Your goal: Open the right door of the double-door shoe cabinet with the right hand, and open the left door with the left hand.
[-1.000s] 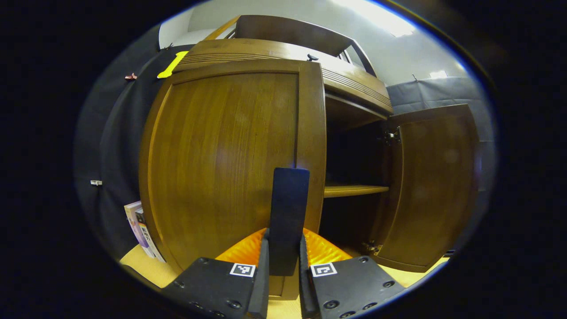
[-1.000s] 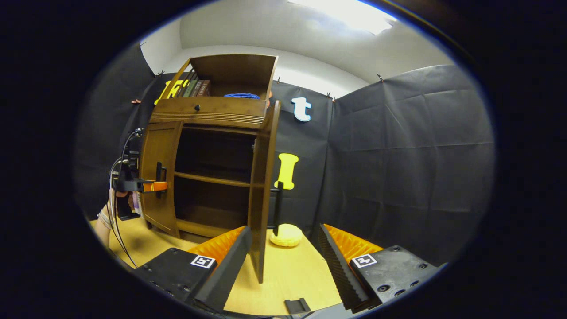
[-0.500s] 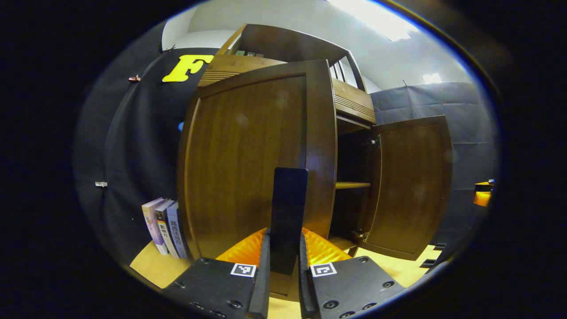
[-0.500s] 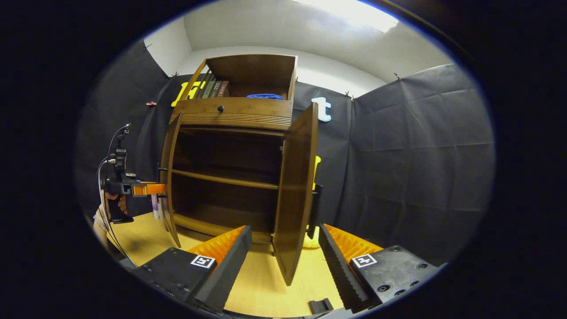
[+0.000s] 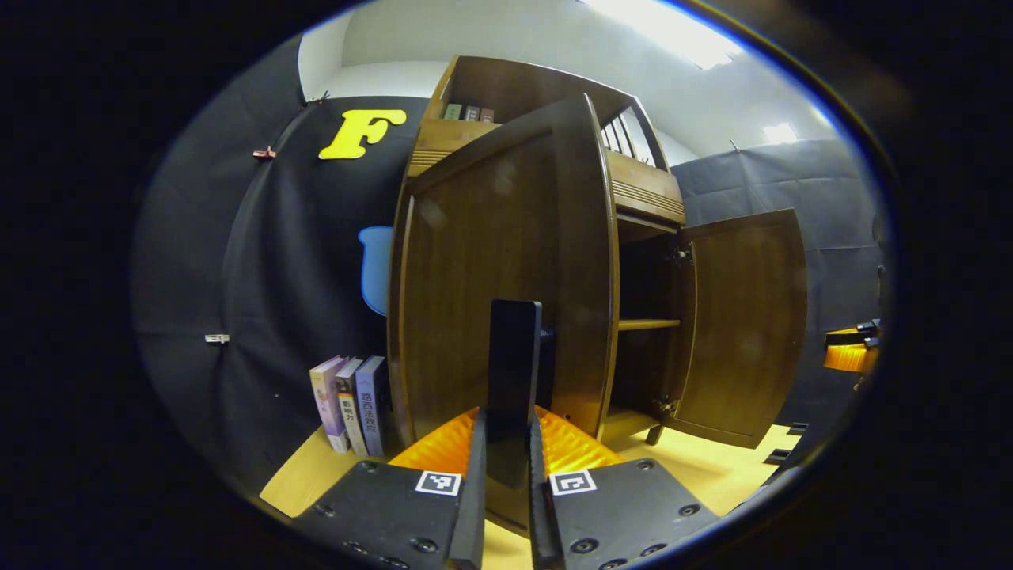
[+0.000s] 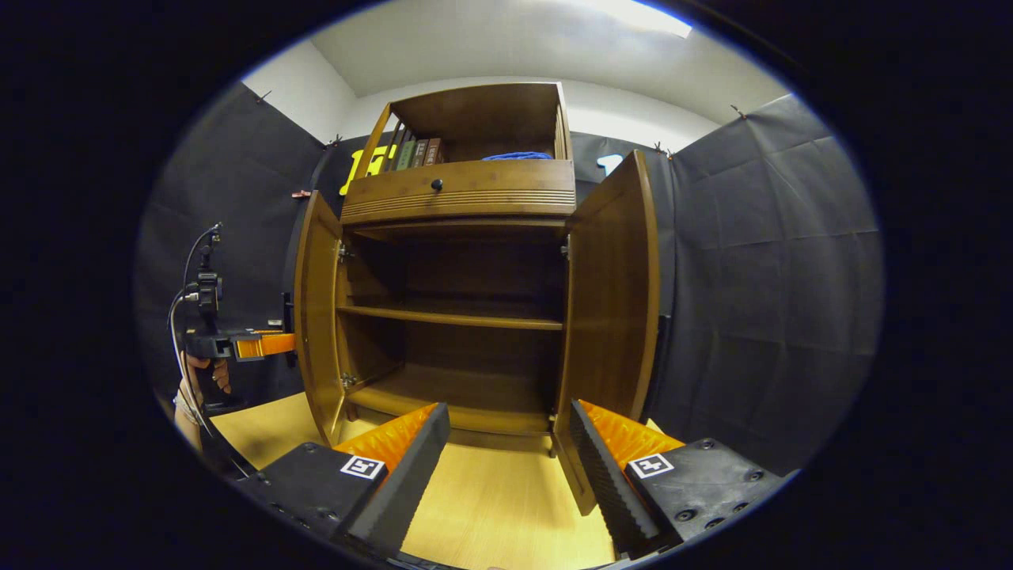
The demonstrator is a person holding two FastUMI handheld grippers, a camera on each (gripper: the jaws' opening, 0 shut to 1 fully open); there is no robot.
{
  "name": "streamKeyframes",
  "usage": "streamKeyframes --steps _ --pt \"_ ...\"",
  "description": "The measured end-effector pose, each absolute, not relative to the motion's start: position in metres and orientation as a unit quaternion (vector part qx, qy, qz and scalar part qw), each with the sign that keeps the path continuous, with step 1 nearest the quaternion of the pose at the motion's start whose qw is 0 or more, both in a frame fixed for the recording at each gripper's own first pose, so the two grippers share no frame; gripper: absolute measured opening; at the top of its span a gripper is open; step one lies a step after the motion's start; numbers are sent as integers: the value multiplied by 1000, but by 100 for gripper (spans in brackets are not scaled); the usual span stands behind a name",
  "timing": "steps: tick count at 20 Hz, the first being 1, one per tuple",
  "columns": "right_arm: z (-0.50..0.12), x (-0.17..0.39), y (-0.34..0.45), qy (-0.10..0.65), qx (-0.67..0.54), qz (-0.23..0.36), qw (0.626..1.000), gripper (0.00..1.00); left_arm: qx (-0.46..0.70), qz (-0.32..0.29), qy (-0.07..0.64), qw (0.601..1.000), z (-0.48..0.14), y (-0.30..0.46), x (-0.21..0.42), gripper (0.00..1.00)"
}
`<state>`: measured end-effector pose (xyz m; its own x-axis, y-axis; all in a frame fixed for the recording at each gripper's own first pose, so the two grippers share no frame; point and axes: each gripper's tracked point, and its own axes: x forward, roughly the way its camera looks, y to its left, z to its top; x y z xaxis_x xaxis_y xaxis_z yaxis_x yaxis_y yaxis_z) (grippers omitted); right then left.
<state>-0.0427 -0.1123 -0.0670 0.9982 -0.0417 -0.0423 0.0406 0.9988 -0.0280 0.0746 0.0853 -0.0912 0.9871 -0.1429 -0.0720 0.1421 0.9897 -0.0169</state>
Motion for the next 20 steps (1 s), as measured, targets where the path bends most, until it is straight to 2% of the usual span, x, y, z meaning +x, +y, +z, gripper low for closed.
streamKeyframes --steps 4,5,6,12,16,20 --pt "-67 -39 -103 18 -29 -15 999 96 2 -27 35 999 -88 116 59 23" --pt "-67 -38 -99 17 -28 -10 999 96 7 -16 34 999 -87 124 57 19" --pt "-67 -37 -94 17 -25 -4 1000 96 11 -5 33 999 -88 132 54 19" --pt "-67 -33 -80 19 -28 10 999 96 12 74 32 997 -85 183 37 9" --pt "-73 -33 -77 29 -28 14 999 96 -8 65 33 997 -84 187 31 4" --pt "-76 -42 -84 26 -25 9 999 96 35 79 39 996 -79 184 17 5"
